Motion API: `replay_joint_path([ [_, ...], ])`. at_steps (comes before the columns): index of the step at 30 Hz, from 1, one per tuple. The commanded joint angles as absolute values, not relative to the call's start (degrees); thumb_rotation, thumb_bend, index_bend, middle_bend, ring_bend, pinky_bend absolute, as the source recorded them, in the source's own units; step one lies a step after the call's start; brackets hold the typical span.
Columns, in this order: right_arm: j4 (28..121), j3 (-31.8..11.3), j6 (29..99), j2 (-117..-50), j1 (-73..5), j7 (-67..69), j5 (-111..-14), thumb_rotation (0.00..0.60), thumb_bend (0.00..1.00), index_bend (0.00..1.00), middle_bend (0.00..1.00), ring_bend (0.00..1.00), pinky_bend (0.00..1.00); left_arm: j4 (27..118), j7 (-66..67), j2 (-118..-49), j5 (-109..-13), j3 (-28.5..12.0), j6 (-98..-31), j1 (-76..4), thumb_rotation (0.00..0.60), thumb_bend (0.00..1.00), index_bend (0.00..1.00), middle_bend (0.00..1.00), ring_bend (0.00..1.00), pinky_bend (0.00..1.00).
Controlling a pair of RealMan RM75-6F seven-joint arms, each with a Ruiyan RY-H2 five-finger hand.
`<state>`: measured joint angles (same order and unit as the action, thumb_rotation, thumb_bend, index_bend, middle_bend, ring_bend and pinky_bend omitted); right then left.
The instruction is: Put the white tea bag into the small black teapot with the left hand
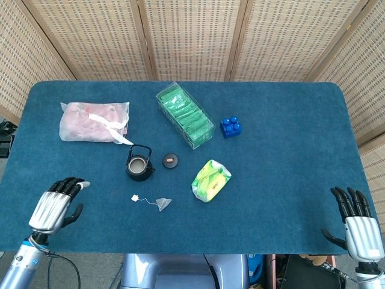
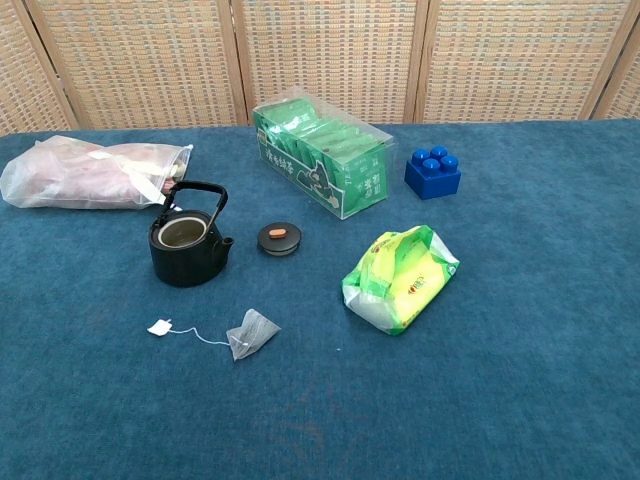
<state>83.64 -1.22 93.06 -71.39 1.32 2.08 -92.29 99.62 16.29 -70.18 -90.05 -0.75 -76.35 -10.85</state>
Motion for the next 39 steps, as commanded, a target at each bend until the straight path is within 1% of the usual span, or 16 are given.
replay_joint_path([
  [1, 83.65, -1.21, 93.11, -71.37, 1.37, 2.07, -92.29, 0.6, 0.08, 0.11, 0.19, 0.03, 0.1, 99.39, 16.86, -70.8, -89.67, -0.99, -73.75, -12.7, 0.6, 0.44, 0.25, 0.35, 0.31, 0.4],
  [4, 83.64, -1.21, 93.2, -71.35, 1.44, 2.03, -92.26, 0.6, 0.09, 0.11, 0.19, 0.03, 0.1, 99.46, 17.29, -71.12, -89.59, -1.04, -72.05, -13.93, 0.6, 0.43, 0.25, 0.39, 0.36, 0.45],
  [9, 83.6, -1.18, 93.22, -71.27, 1.54, 2.07, -92.16, 0.6, 0.09, 0.11, 0.19, 0.03, 0.1, 98.98, 18.97, -72.9, -89.22, -1.78, -69.97, -16.12, 0.6, 0.42, 0.25, 0.39, 0.36, 0.44],
  [11, 83.51, -1.18, 93.23, -71.3, 1.58, 2.16, -92.12, 0.6, 0.09, 0.11, 0.19, 0.03, 0.1, 98.82, 19.83, -73.66, -88.6, -2.07, -69.25, -16.82, 0.6, 0.42, 0.26, 0.38, 0.34, 0.41],
  [16, 83.36, -1.16, 93.35, -71.29, 1.74, 2.35, -92.01, 0.6, 0.08, 0.11, 0.19, 0.03, 0.1, 98.36, 21.42, -75.71, -87.78, -2.6, -68.03, -18.36, 0.6, 0.42, 0.34, 0.32, 0.25, 0.17],
  [18, 83.28, -1.16, 93.41, -71.29, 1.83, 2.45, -91.93, 0.6, 0.08, 0.11, 0.19, 0.03, 0.1, 98.29, 21.72, -76.42, -87.15, -2.71, -67.28, -18.98, 0.6, 0.42, 0.36, 0.32, 0.24, 0.15],
  [20, 83.19, -1.14, 93.56, -71.26, 1.97, 2.61, -91.87, 0.6, 0.08, 0.11, 0.19, 0.03, 0.1, 98.12, 22.08, -77.09, -86.69, -2.75, -66.8, -19.48, 0.6, 0.43, 0.38, 0.32, 0.24, 0.16],
  [21, 83.15, -1.13, 93.59, -71.25, 2.01, 2.65, -91.85, 0.6, 0.08, 0.11, 0.19, 0.03, 0.1, 98.02, 22.22, -77.29, -86.62, -2.74, -66.78, -19.57, 0.6, 0.43, 0.39, 0.33, 0.24, 0.17],
  [23, 83.06, -1.15, 93.66, -71.22, 2.12, 2.77, -91.74, 0.6, 0.09, 0.11, 0.19, 0.03, 0.1, 97.54, 22.49, -78.17, -86.19, -2.77, -66.54, -19.94, 0.6, 0.43, 0.4, 0.36, 0.26, 0.24],
  [25, 82.98, -1.18, 93.72, -71.2, 2.17, 2.88, -91.7, 0.6, 0.09, 0.11, 0.19, 0.03, 0.1, 97.25, 22.32, -78.76, -85.72, -2.78, -66.09, -20.32, 0.6, 0.43, 0.42, 0.45, 0.35, 0.4],
  [26, 82.93, -1.18, 93.7, -71.22, 2.18, 2.93, -91.67, 0.6, 0.09, 0.11, 0.19, 0.03, 0.1, 97.06, 22.23, -78.98, -85.56, -2.8, -65.95, -20.49, 0.6, 0.43, 0.42, 0.48, 0.39, 0.45],
  [27, 82.9, -1.19, 93.63, -71.23, 2.16, 3.0, -91.64, 0.6, 0.08, 0.11, 0.19, 0.03, 0.1, 96.74, 22.3, -79.29, -85.3, -2.84, -65.71, -20.75, 0.6, 0.43, 0.42, 0.54, 0.45, 0.52],
  [28, 82.86, -1.2, 93.59, -71.25, 2.15, 3.03, -91.62, 0.6, 0.08, 0.11, 0.19, 0.03, 0.1, 96.56, 22.36, -79.5, -85.03, -2.82, -65.43, -20.95, 0.6, 0.43, 0.42, 0.6, 0.51, 0.56],
  [30, 82.74, -1.2, 93.49, -71.31, 2.13, 3.14, -91.57, 0.6, 0.09, 0.11, 0.19, 0.03, 0.1, 96.21, 22.58, -79.98, -84.28, -2.87, -64.75, -21.44, 0.6, 0.43, 0.42, 0.66, 0.58, 0.61],
  [34, 82.62, -1.22, 93.36, -71.36, 2.11, 3.17, -91.5, 0.6, 0.08, 0.11, 0.19, 0.03, 0.1, 95.38, 23.63, -80.93, -82.85, -3.15, -63.85, -22.31, 0.6, 0.43, 0.42, 0.74, 0.66, 0.67],
  [39, 82.58, -1.26, 93.23, -71.35, 2.13, 3.14, -91.33, 0.6, 0.08, 0.11, 0.19, 0.03, 0.1, 94.25, 25.28, -82.3, -80.84, -3.76, -62.72, -23.46, 0.6, 0.43, 0.42, 0.78, 0.69, 0.69],
])
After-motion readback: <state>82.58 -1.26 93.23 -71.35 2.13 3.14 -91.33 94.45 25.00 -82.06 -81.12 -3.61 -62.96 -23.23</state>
